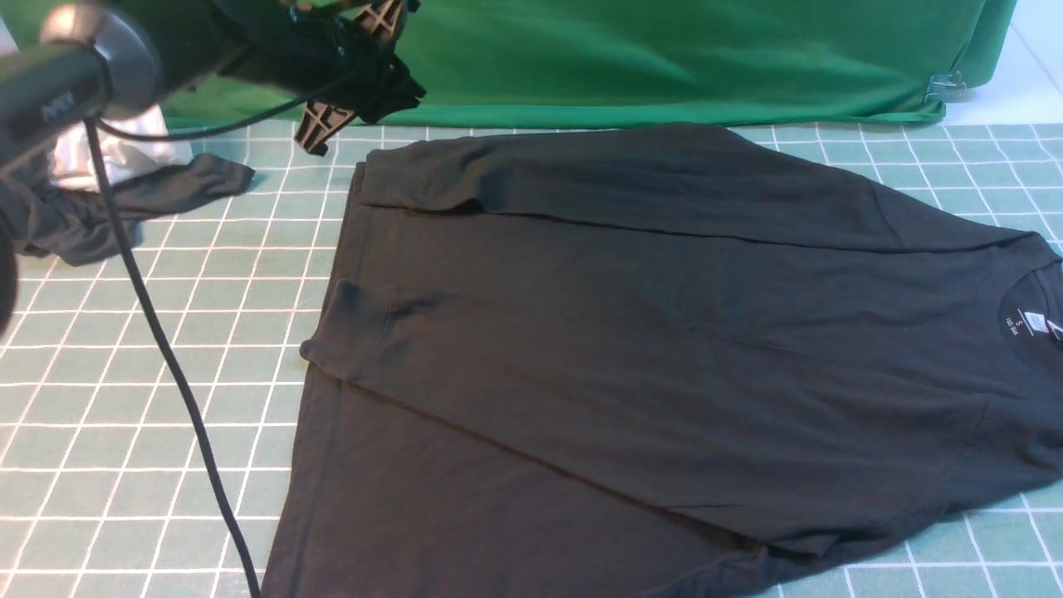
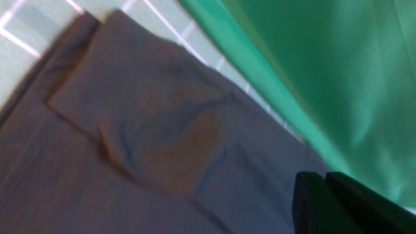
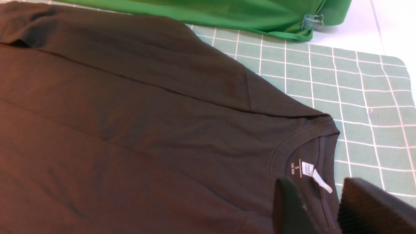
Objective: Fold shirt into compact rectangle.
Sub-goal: 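Grab the top left corner of the dark shirt with the left gripper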
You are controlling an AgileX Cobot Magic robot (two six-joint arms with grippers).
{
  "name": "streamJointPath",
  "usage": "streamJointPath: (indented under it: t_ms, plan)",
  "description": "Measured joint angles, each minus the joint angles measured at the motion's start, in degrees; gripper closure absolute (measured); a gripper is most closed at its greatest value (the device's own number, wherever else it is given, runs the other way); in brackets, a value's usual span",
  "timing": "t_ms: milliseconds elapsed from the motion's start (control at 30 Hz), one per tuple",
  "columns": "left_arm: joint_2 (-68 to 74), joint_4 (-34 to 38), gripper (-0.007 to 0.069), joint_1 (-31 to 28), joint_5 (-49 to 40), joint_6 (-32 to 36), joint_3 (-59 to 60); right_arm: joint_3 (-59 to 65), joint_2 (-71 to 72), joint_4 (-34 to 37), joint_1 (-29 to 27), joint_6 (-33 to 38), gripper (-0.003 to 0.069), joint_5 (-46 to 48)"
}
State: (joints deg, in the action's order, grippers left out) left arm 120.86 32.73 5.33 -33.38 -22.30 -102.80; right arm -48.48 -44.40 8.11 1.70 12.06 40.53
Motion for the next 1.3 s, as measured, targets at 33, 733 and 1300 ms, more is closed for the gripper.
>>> streamJointPath:
  t_ms: [33,733,1300]
  plan:
    - [-0.7,-2.0,0.0613,0.4,-2.2,-0.3,0.1,0.0,0.0,0.0,0.0,0.0,0.0436,0.0]
    - [8.0,1.9,0.0463,2.1,-2.4,0.1,5.9,0.0,0.0,0.1,0.0,0.0,0.0423,0.0]
    - [9.8,13.0,0.019,2.1,12.2,0.4,5.9,0.0,0.0,0.1,0.0,-0.2,0.0423,0.1]
